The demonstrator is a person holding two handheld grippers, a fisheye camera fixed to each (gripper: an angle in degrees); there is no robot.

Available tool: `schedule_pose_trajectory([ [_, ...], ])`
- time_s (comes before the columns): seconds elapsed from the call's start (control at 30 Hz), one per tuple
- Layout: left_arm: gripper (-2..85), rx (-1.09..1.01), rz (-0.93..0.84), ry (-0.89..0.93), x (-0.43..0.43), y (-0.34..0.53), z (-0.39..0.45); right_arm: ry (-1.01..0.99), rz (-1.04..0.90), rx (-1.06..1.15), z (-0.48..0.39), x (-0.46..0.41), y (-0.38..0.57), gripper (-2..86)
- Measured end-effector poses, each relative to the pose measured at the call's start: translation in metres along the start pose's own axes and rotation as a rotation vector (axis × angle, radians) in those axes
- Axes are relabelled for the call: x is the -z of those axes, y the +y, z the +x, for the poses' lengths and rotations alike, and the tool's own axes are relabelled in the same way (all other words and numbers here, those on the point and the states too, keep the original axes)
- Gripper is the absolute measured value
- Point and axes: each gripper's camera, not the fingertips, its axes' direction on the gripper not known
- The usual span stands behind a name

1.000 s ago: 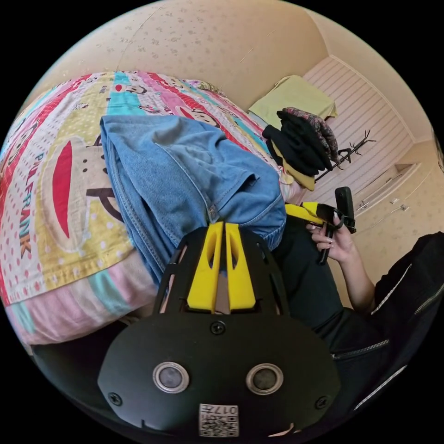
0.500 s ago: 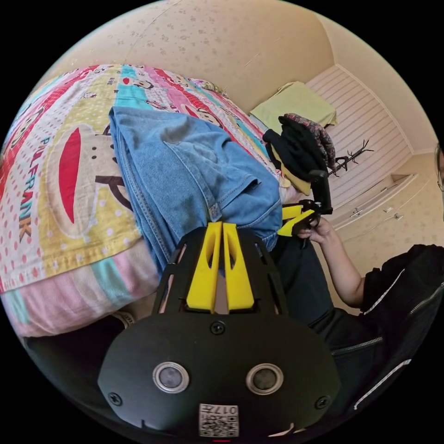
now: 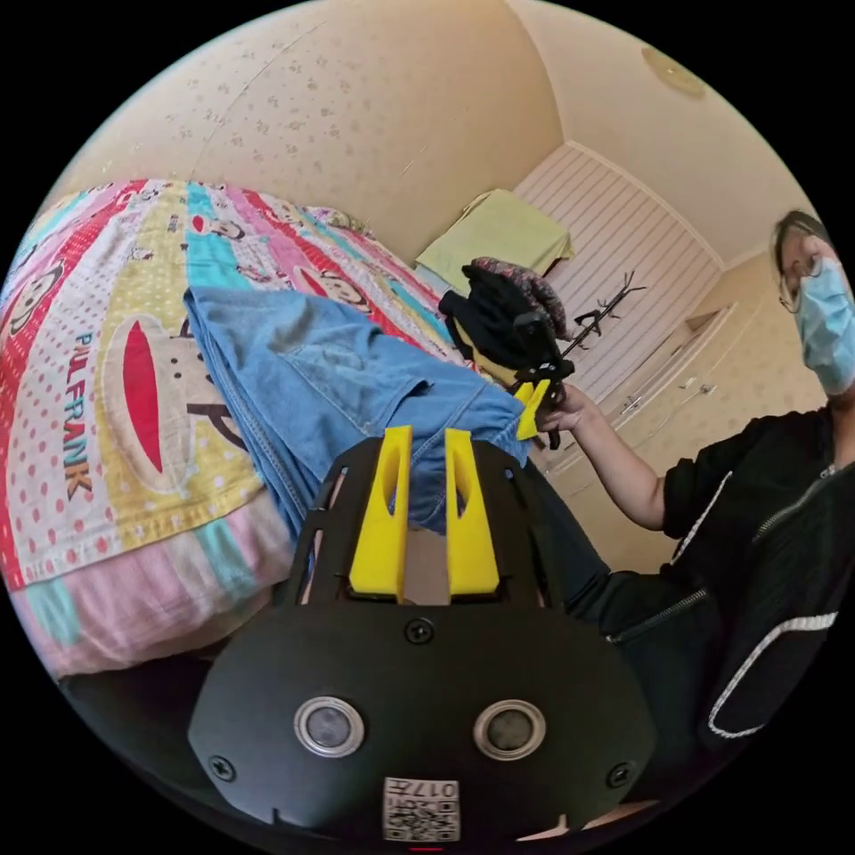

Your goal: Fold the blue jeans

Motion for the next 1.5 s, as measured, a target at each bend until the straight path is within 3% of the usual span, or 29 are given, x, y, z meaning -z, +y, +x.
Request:
schedule_pose_trajectory([
  [0.17, 13.5, 0.100, 0.125, 0.211, 0.072, 0.005, -0.021, -0.195, 0.163, -0.075, -0.017, 0.047, -0.028, 6.9],
  [0.33, 18.9, 0.293, 0.434, 0.448, 0.119, 0.032, -0.046, -0.475, 0.333, -0.182, -0.010, 0.073, -0.043, 6.7],
  [0.47, 23.2, 0.489, 0.594, 0.647, 0.123, 0.040, -0.072, -0.444, 0.358, -0.171, -0.024, 0.083, -0.059, 6.7],
  [0.53, 24.4, 0.672, 0.693, 0.861, 0.114, 0.047, -0.098, -0.432, 0.363, -0.153, -0.030, 0.086, -0.065, 6.6],
  [0.63, 24.8, 0.817, 0.724, 0.954, 0.110, 0.058, -0.114, -0.503, 0.391, -0.124, -0.034, 0.089, -0.073, 6.6],
  [0.77, 25.6, 0.817, 0.673, 0.949, 0.115, 0.055, -0.112, -0.557, 0.437, -0.077, -0.038, 0.095, -0.079, 6.6],
  [0.93, 23.6, 0.737, 0.823, 1.168, 0.126, 0.026, -0.112, -0.513, 0.433, -0.080, -0.032, 0.091, -0.065, 6.6],
  [1.03, 23.1, 0.644, 0.897, 1.155, 0.154, 0.017, -0.115, -0.503, 0.474, -0.095, -0.019, 0.099, -0.037, 6.5],
  [1.17, 22.8, 0.628, 0.867, 1.088, 0.171, 0.014, -0.120, -0.382, 0.447, -0.106, -0.010, 0.105, -0.005, 6.2],
  [1.33, 21.7, 0.591, 0.518, 0.970, 0.145, -0.011, -0.116, -0.388, 0.373, -0.058, -0.004, 0.100, 0.010, 6.1],
  [1.5, 20.2, 0.652, 0.375, 1.010, 0.080, -0.011, -0.102, -0.314, 0.314, -0.058, 0.002, 0.093, 0.014, 6.3],
])
